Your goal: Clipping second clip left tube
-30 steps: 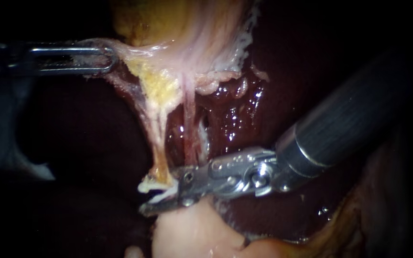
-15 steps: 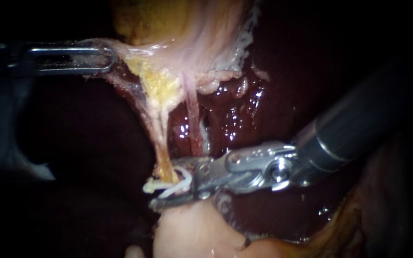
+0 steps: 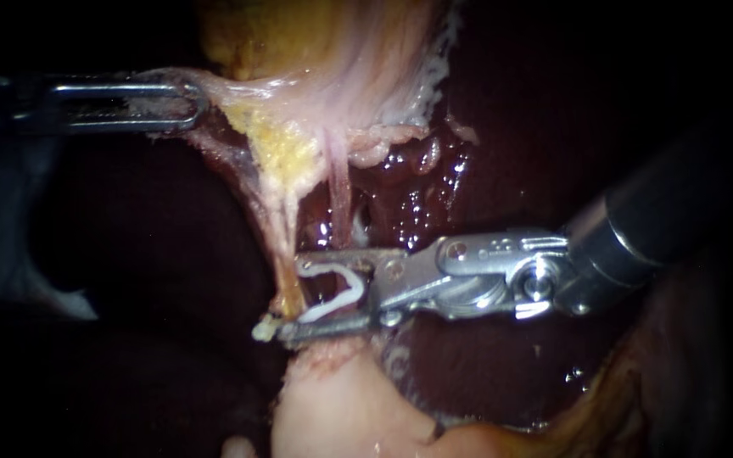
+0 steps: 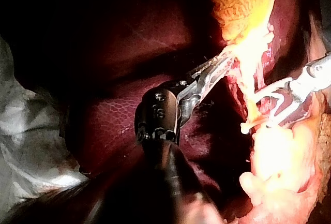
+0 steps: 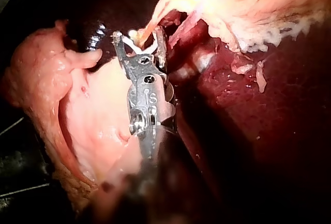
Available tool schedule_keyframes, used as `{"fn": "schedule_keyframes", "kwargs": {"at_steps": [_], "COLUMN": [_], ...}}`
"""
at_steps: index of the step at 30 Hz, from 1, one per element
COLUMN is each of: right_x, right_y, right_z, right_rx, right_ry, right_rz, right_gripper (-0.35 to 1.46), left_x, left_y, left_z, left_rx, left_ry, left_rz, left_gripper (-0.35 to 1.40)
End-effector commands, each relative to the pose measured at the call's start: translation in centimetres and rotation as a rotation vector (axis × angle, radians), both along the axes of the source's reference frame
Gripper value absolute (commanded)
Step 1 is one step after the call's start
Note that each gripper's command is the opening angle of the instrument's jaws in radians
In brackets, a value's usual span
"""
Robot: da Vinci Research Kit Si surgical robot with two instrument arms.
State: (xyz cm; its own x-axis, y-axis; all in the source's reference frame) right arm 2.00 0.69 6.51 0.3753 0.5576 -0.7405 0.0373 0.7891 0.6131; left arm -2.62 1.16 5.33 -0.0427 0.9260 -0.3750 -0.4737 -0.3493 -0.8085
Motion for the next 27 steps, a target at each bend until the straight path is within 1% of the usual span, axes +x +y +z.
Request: {"fn": "schedule_keyframes", "kwargs": {"at_steps": [1,9,13,15,19,22,27], "right_x": [0.03,0.21,0.28,0.31,0.36,0.41,0.46], "right_y": [-0.02,-0.12,-0.16,-0.18,-0.21,-0.25,-0.32], "right_z": [0.02,0.13,0.17,0.19,0.22,0.25,0.3], "right_rx": [0.007,0.029,0.047,0.056,0.092,0.107,0.137], "right_ry": [0.002,0.011,0.024,0.037,0.068,0.083,0.121], "right_rz": [-0.005,-0.021,-0.038,-0.044,-0.043,-0.054,-0.057], "right_gripper": [0.5,0.5,0.49,0.49,0.49,0.49,0.49], "left_x": [0.0,0.0,0.0,0.0,0.0,0.0,0.0], "left_y": [0.0,0.0,0.0,0.0,0.0,0.0,0.0], "left_z": [0.0,0.0,0.0,0.0,0.0,0.0,0.0], "left_rx": [0.0,0.0,0.0,0.0,0.0,0.0,0.0], "left_ry": [0.0,0.0,0.0,0.0,0.0,0.0,0.0], "left_rz": [0.0,0.0,0.0,0.0,0.0,0.0,0.0], "left_gripper": [-0.35,-0.35,-0.35,-0.35,-0.35,-0.35,-0.35]}}
